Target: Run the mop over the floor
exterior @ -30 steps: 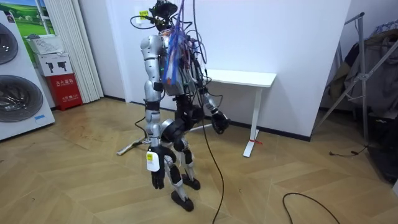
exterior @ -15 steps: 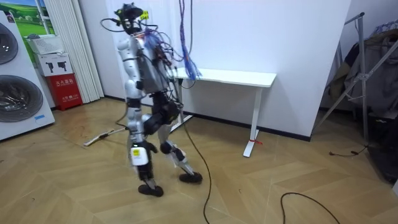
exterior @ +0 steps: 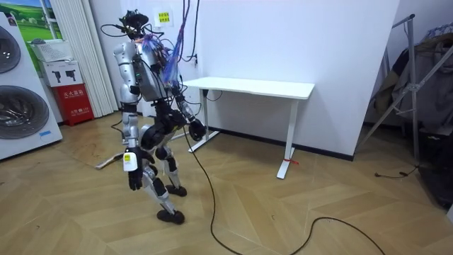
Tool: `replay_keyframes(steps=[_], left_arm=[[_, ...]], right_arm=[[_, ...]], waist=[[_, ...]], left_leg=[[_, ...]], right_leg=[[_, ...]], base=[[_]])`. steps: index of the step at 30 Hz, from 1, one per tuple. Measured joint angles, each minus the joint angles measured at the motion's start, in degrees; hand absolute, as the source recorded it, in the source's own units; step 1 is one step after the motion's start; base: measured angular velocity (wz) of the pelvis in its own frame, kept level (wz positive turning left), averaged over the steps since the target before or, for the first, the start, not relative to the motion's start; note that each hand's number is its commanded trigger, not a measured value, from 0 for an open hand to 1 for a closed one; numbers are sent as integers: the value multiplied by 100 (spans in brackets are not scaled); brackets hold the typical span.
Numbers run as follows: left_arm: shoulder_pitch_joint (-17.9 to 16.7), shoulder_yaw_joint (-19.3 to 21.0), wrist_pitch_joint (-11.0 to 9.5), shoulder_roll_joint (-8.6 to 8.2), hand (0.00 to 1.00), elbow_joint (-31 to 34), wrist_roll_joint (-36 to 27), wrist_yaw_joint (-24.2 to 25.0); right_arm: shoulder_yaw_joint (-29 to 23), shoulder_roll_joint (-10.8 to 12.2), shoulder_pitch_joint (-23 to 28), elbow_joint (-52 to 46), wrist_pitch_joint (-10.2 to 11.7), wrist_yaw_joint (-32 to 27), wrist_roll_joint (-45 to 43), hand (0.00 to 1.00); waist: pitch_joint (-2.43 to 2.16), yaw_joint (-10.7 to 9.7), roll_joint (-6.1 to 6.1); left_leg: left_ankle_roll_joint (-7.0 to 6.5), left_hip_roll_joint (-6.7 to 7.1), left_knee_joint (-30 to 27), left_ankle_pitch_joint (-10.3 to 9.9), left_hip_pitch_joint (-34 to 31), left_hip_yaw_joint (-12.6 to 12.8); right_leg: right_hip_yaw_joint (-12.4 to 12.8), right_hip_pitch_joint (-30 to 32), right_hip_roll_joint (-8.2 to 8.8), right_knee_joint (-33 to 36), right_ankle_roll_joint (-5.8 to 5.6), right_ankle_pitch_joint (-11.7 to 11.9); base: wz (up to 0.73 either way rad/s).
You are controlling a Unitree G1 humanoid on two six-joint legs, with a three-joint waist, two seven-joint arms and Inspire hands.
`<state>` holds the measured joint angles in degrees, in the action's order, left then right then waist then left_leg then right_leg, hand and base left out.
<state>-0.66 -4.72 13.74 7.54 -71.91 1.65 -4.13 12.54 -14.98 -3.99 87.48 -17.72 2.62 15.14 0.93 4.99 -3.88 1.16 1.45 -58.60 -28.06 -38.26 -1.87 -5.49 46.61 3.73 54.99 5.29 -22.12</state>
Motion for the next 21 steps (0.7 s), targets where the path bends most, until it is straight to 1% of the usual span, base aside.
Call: replay_keyframes(steps=[1, 2, 3, 4, 5, 6, 7, 8, 9, 10, 11, 12, 13, 14, 15, 16, 17, 18, 19, 20, 21], left_arm=[[-37, -14, 1, 19, 0, 30, 1, 0], [-47, -44, 1, 38, 0, 45, 2, 0], [-68, -109, 1, 86, 0, 92, 9, 5], [-77, -109, -6, 138, 0, 172, 8, 18], [-84, -109, -7, 164, 0, 223, 9, 31], [-124, -110, -13, 219, 0, 329, 25, 96], [-163, -97, -38, 293, 0, 320, 31, 155], [-195, -90, -42, 315, 0, 298, 30, 189], [-248, -88, -35, 348, 0, 299, 27, 268], [-356, -74, -27, 350, 0, 297, 30, 347], [-370, -62, -22, 345, 0, 293, 31, 384], [-365, -56, -28, 333, 0, 257, 34, 480], [-329, -56, -34, 321, 0, 215, 32, 524], [-309, -56, -33, 314, 0, 224, 37, 529], [-244, -51, -42, 294, 0, 225, 61, 531], [-192, -34, -54, 250, 0, 225, 61, 530], [-183, -34, -73, 234, 0, 225, 56, 530], [-186, -59, -113, 210, 0, 225, 52, 524], [-191, -119, -120, 193, 0, 238, 54, 494], [-192, -119, -121, 181, 0, 245, 54, 480], [-199, -119, -121, 141, 0, 241, 53, 466]], right_arm=[[0, -114, -236, 12, -23, -13, 5, 100], [0, -172, -369, 7, -25, -18, 7, 100], [0, -280, -643, -42, -43, -30, 21, 100], [-8, -386, -947, -84, -40, -62, 48, 100], [-5, -433, -1078, -111, -29, -67, 61, 100], [-27, -515, -1224, -183, 28, -66, 79, 100], [-48, -544, -1368, -270, 100, -57, 80, 100], [-56, -543, -1413, -301, 153, -51, 80, 100], [-62, -533, -1432, -310, 281, 8, 81, 100], [-60, -532, -1420, -314, 307, 108, 79, 100], [-54, -546, -1382, -313, 311, 141, 77, 100], [-37, -581, -1214, -295, 314, 173, 77, 100], [-27, -602, -1023, -273, 314, 186, 63, 100], [-24, -615, -932, -272, 314, 190, 42, 100], [-2, -635, -709, -249, 314, 186, 20, 100], [4, -641, -426, -219, 299, 174, 11, 100], [6, -626, -280, -219, 272, 168, 9, 100], [8, -574, -37, -219, 183, 164, 10, 100], [9, -488, 123, -215, 128, 143, 11, 100], [9, -441, 186, -215, 128, 124, 11, 100], [11, -349, 302, -214, 129, 77, 17, 100]], waist=[[14, 23, 18], [31, 24, 44], [61, 48, 137], [69, 49, 265], [80, 48, 307], [60, 81, 292], [48, 198, 337], [49, 252, 340], [38, 310, 348], [26, 316, 347], [25, 314, 337], [24, 317, 311], [13, 319, 297], [8, 319, 288], [1, 298, 251], [-33, 264, 162], [-56, 240, 124], [-70, 197, 34], [-37, 150, -40], [-20, 148, -67], [-8, 146, -136]], left_leg=[[99, -102, -279, 74, -45, 12], [97, -121, -407, 151, -71, 20], [86, -115, -515, 271, -166, 46], [83, -73, -306, 269, -399, 130], [87, -71, -130, 273, -528, 166], [141, -66, 315, 336, -766, 253], [97, -39, 887, 597, -901, 320], [8, -7, 1077, 828, -943, 304], [-172, 39, 1385, 1228, -888, 251], [-306, 41, 1517, 1447, -720, 333], [-363, 40, 1518, 1478, -650, 385], [-538, 42, 1471, 1438, -554, 534], [-645, 64, 1413, 1310, -492, 670], [-674, 92, 1376, 1236, -476, 699], [-750, 152, 1312, 1077, -439, 781], [-818, 224, 1263, 967, -391, 792], [-857, 249, 1254, 917, -357, 809], [-896, 286, 1250, 790, -261, 763], [-922, 318, 1264, 711, -185, 707], [-931, 320, 1282, 676, -152, 706], [-924, 353, 1292, 653, -126, 635]], right_leg=[[-9, -117, -93, 34, 32, -139], [-7, -180, -113, 53, 35, -192], [87, -262, -170, 66, 26, -280], [220, -301, -234, 45, 32, -307], [262, -335, -254, 5, 32, -308], [327, -446, -372, -148, 25, -281], [383, -584, -441, -265, 55, -255], [388, -687, -475, -342, 40, -268], [421, -913, -486, -471, -15, -331], [489, -1101, -483, -552, -126, -390], [540, -1173, -479, -564, -164, -429], [572, -1254, -390, -555, -208, -521], [579, -1272, -285, -451, -273, -562], [567, -1236, -243, -330, -295, -549], [557, -1120, -139, -9, -409, -485], [536, -1030, -77, 283, -571, -371], [540, -981, -54, 427, -629, -283], [554, -843, -35, 743, -710, -43], [565, -666, -36, 862, -704, -1], [566, -537, -37, 828, -699, -9], [562, -271, -56, 537, -651, -50]], base=[[21], [28], [38], [39], [35], [14], [0], [-18], [-21], [-16], [0], [3], [0], [-13], [-11], [-4], [-4], [-21], [-36], [-51], [-51]])
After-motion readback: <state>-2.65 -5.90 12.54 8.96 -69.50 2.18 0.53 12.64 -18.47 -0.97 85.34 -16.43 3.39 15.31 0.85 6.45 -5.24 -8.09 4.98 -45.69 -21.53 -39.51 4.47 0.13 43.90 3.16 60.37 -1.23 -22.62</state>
